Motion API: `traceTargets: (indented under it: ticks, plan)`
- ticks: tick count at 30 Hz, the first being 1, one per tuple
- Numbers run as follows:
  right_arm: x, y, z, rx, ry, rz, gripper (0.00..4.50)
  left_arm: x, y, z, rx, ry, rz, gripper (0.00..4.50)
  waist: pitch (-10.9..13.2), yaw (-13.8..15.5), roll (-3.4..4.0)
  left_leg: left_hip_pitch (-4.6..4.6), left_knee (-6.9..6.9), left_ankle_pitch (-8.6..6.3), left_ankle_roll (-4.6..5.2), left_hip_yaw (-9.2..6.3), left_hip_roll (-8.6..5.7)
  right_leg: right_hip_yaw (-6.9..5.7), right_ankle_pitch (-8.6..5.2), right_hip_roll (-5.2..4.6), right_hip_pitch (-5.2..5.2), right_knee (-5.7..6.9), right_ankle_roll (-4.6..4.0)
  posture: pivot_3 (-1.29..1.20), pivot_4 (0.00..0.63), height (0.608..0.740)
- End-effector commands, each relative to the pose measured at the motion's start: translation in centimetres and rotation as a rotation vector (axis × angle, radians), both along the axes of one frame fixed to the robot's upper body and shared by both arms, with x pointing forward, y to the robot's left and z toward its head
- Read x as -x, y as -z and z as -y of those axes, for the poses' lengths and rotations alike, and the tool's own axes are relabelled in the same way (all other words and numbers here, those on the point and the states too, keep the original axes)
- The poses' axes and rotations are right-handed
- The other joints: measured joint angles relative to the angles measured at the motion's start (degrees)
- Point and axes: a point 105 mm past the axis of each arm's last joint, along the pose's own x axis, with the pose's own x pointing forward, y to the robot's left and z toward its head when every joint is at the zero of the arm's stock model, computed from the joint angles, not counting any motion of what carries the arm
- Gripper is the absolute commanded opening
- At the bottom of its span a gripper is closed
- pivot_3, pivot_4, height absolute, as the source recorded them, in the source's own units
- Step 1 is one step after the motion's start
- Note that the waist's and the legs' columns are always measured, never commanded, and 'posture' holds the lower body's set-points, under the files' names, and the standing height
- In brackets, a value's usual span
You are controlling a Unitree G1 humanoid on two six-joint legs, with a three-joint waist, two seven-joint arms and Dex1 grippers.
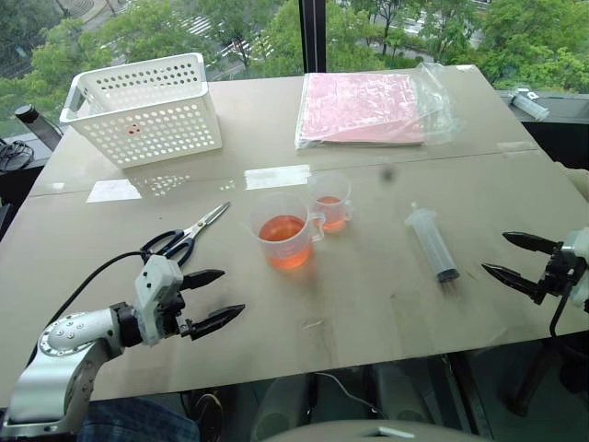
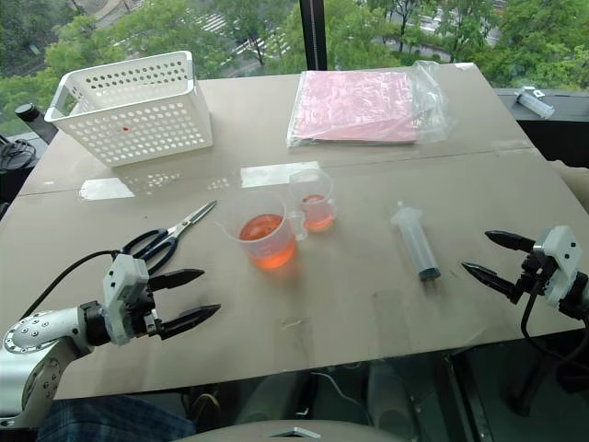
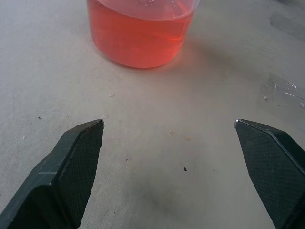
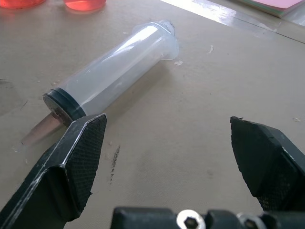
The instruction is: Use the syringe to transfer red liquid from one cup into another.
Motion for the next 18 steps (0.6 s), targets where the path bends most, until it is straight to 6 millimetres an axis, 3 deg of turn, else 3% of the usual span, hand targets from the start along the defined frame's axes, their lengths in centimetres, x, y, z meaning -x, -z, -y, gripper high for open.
traceTargets:
  ticks: [1, 18]
  plan:
    - [-0.19, -0.82, 0.18, 0.009, -0.002, 0.026, 4.42, -0.21, -0.65, -0.33, -0.013, 0.009, 0.018, 4.5, 0.0, 0.0, 0.0, 0.0, 0.0, 0.0, 0.0, 0.0, 0.0, 0.0, 0.0, 0.0, 0.0, 0.0, 0.0, 0.0, 0.15, 0.74]
    - [-0.23, -0.87, 0.3, 0.009, -0.002, 0.026, 4.42, -0.2, -0.46, -0.38, -0.014, 0.006, -0.003, 4.5, 0.0, 0.0, 0.03, 0.0, -0.01, 0.0, 0.0, 0.0, 0.0, 0.01, 0.0, 0.0, 0.0, -0.01, 0.0, 0.0, 0.15, 0.74]
